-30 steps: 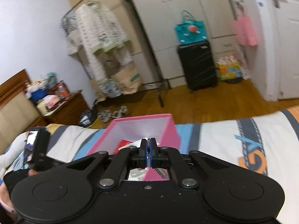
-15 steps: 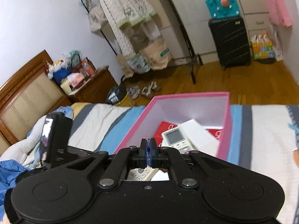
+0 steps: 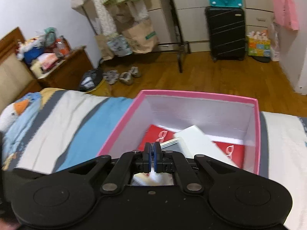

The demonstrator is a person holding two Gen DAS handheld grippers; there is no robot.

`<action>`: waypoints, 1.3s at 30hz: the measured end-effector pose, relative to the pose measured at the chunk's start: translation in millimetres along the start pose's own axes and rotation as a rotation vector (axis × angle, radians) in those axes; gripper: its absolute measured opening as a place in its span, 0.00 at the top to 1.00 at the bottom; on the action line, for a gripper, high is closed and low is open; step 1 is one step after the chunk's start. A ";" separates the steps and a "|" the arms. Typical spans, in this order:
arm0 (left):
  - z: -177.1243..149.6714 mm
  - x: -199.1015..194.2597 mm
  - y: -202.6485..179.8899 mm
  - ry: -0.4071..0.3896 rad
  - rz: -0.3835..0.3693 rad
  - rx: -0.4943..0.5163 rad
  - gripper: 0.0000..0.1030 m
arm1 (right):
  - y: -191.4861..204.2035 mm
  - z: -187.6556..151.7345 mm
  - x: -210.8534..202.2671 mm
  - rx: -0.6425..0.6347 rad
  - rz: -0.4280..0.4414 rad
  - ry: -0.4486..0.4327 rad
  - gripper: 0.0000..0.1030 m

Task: Organize rigid objects
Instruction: 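Grasp the small white remote with red button using the right gripper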

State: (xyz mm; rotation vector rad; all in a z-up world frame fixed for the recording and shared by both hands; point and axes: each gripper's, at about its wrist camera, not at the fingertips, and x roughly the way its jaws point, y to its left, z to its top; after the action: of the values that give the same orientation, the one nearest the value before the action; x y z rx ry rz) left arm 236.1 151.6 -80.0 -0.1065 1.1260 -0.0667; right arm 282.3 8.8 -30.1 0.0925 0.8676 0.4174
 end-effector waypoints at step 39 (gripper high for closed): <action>1.8 0.6 -2.8 -0.001 0.038 0.029 0.91 | -133.5 -94.8 -60.0 0.136 0.024 0.258 0.56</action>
State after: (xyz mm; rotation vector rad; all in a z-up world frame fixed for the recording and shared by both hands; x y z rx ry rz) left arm 238.0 148.9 -79.3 -0.0596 1.1253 -0.0490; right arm 218.7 -145.3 -81.2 0.1775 1.1506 0.3979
